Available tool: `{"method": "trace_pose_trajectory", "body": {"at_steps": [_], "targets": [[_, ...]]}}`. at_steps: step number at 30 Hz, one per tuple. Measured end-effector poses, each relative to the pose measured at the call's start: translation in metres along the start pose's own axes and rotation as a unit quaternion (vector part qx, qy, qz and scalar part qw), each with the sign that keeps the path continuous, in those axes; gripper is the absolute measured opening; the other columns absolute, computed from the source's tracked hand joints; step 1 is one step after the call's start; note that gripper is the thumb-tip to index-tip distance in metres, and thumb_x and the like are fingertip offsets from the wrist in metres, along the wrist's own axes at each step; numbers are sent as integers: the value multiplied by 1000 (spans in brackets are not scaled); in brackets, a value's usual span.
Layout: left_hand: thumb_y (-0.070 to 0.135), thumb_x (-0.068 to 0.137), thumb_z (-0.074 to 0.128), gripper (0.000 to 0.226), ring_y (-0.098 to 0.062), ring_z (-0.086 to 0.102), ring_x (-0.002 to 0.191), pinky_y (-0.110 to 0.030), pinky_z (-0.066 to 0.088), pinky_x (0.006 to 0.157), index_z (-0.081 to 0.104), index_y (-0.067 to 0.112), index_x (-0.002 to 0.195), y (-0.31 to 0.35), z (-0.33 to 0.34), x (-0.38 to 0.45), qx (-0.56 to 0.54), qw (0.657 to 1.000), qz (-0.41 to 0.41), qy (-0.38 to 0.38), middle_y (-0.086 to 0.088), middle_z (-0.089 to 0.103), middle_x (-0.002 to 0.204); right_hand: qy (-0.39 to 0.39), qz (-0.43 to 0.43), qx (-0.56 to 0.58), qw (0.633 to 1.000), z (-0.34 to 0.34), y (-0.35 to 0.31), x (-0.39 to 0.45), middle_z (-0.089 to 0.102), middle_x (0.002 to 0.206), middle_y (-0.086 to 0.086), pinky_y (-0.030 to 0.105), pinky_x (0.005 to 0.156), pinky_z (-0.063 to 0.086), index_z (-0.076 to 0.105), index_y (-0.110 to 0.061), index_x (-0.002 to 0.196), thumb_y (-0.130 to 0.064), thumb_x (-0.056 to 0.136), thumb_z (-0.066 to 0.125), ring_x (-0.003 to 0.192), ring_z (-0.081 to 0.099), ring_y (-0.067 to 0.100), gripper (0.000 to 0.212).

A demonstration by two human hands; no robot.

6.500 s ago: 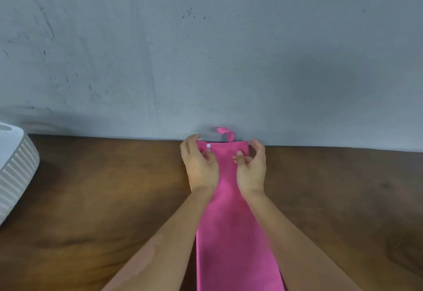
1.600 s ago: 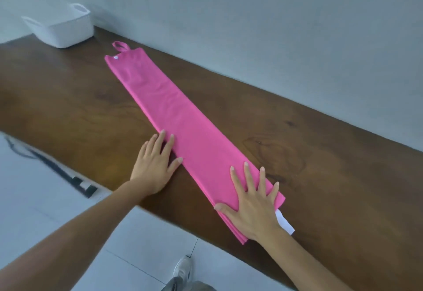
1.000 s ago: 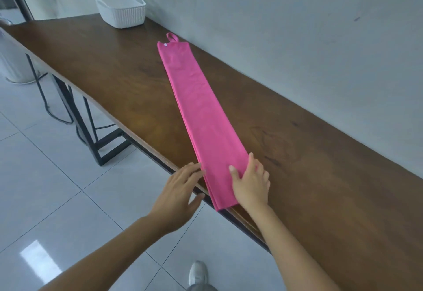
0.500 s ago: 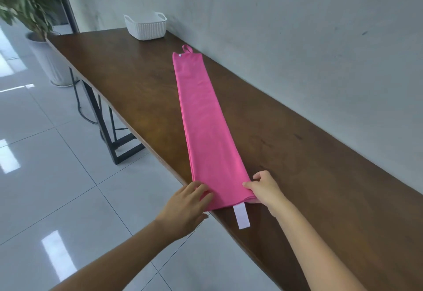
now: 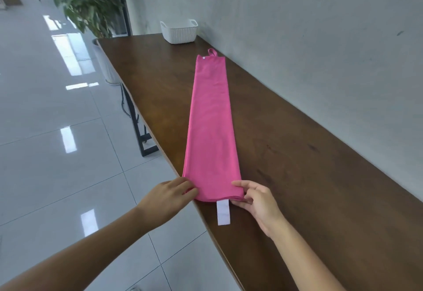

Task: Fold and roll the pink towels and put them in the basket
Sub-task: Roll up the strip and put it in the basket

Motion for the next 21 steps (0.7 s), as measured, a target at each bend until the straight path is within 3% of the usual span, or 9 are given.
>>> {"method": "trace_pose_trajectory", "body": {"at_steps": [3,4,6,7,8,12,15,18,21], "targets": [[5,73,81,39,-19,60,89,-27,55,54,63,16,106,12,0,-2,-15,996,-85,17,-3,59,106,-22,-109,-198,974,-7,-1,-6,64,120,0,32,81,61,69,-22,117,9,91,52,106,65,17,43],[5,76,80,34,-18,59,89,-26,54,54,63,16,105,15,1,-2,-22,993,-109,33,-2,59,106,-9,-164,-294,941,-9,0,-7,61,119,-8,28,81,60,67,-25,118,3,91,59,106,62,12,40],[14,91,68,13,-17,57,91,-27,56,59,64,17,103,21,3,0,-35,988,-138,68,1,61,105,35,-277,-476,834,-9,4,-9,52,120,-14,24,86,57,65,-28,120,-15,89,72,109,53,6,34],[22,98,56,11,-16,57,92,-27,57,63,65,18,102,24,3,1,-47,984,-156,76,2,62,103,55,-321,-536,779,-8,6,-8,50,123,-10,26,87,56,66,-27,119,-21,86,76,113,50,8,34],[31,100,45,24,-15,57,91,-26,56,67,66,18,100,25,4,3,-61,979,-178,74,4,63,101,68,-351,-573,738,-8,7,-8,52,125,-5,28,88,56,68,-24,116,-24,83,79,116,50,14,35],[46,102,32,40,-8,51,81,-19,45,68,62,21,94,26,5,7,-110,960,-250,69,10,60,90,45,-449,-607,654,-10,13,-2,66,107,1,29,84,53,72,-16,108,-15,79,83,101,60,18,31],[45,104,37,33,-7,49,79,-15,40,67,60,25,94,27,2,7,-151,945,-282,66,13,60,87,8,-449,-574,685,-17,15,1,68,98,-5,19,82,49,73,-18,110,-11,81,82,91,60,11,31],[37,100,50,19,-4,54,80,-18,47,70,63,25,94,31,-1,7,-191,930,-309,54,14,63,87,-10,-430,-531,730,-24,13,-2,68,99,-5,14,81,50,74,-15,115,-9,84,79,93,62,7,32],[27,99,60,8,-2,58,79,-19,50,71,64,28,92,37,-3,5,-244,915,-322,21,17,64,85,-17,-366,-499,785,-30,10,-13,65,106,-9,3,86,41,71,-18,124,-17,96,66,99,56,-1,28]]}}
Point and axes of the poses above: each hand's wrist, its own x-axis towards the middle knuckle, its own z-axis out of the palm, y = z × x, the point moved 1 cm from there along x, towards the middle knuckle
